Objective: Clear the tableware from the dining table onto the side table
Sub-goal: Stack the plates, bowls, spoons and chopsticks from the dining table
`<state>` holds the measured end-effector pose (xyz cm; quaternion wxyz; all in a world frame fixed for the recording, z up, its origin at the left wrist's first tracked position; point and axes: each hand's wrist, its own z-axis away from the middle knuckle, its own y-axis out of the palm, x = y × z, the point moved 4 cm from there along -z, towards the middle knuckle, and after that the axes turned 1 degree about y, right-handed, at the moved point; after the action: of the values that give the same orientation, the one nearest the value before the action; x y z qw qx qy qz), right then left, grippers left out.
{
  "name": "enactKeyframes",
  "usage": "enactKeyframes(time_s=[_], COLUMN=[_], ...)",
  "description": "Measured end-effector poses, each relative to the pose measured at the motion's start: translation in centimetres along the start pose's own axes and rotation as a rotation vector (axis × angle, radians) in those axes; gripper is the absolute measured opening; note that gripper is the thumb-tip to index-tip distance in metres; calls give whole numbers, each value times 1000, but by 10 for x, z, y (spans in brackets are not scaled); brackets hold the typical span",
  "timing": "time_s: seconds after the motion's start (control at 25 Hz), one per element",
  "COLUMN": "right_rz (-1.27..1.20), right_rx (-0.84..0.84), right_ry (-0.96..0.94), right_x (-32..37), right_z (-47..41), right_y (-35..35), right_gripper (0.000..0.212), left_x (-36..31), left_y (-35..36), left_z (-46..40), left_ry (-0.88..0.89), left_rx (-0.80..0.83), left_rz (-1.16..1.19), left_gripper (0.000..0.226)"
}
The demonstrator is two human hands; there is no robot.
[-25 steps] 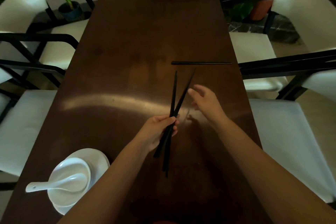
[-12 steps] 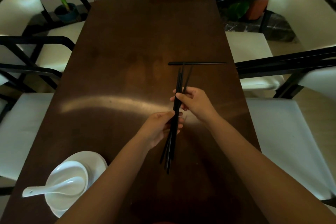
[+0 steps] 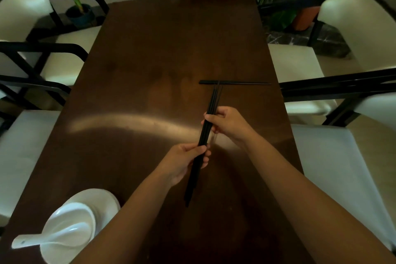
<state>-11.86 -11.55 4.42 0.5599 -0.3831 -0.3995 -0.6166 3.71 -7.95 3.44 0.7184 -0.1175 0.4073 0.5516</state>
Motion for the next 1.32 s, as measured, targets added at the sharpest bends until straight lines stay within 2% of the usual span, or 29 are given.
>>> enactKeyframes(time_s=[0.12,0.2,0.24,0.32,0.36,0.44,0.56,0.64,0.72,0.84,0.96,1.12,1.24,1.32], right_rz=[45,163,360,918,1129,1366,1565,1634,1706,1734,1634,1220,1011,865], right_rx=[76,-9,-125,-321,-340,-309,-276,-330,-314,-219,-154,-174,-178,-7], right_ry=[20,3,-27,-90,-109,-66,-24,-143,-244,-306,-290,-102,-89,-35], right_x=[0,2,5,12,13,6,-10,-14,-19,-30,-39,-37,-18,9], right_z=[-24,-49,-65,-96,-111,-140,-164,-166,-161,-150,-133,-106,-79,-56], right_y=[-2,-19,-36,-74,-89,-113,-131,-135,-132,-125,-124,-126,-123,-120], right_gripper=[8,18,22,38,44,50,43,25,13,10,9,15,11,10], left_x=[-1,-5,-8,-14,-17,-18,-17,-16,-16,-14,-11,-8,-6,-9], left_y=[-2,-6,-9,-18,-23,-34,-47,-51,-52,-49,-47,-46,-47,-51], left_z=[-11,-21,-27,-36,-40,-49,-58,-62,-64,-65,-63,-56,-47,-40], left_ry=[-33,-37,-31,-27,-27,-30,-42,-48,-56,-68,-75,-79,-98,-95], left_rx=[-32,-72,-95,-135,-150,-174,-204,-223,-248,-244,-247,-289,-300,-303], left_rz=[145,228,257,299,317,337,359,372,381,398,422,433,420,407], left_gripper=[19,20,19,19,19,20,21,20,19,18,18,17,16,17])
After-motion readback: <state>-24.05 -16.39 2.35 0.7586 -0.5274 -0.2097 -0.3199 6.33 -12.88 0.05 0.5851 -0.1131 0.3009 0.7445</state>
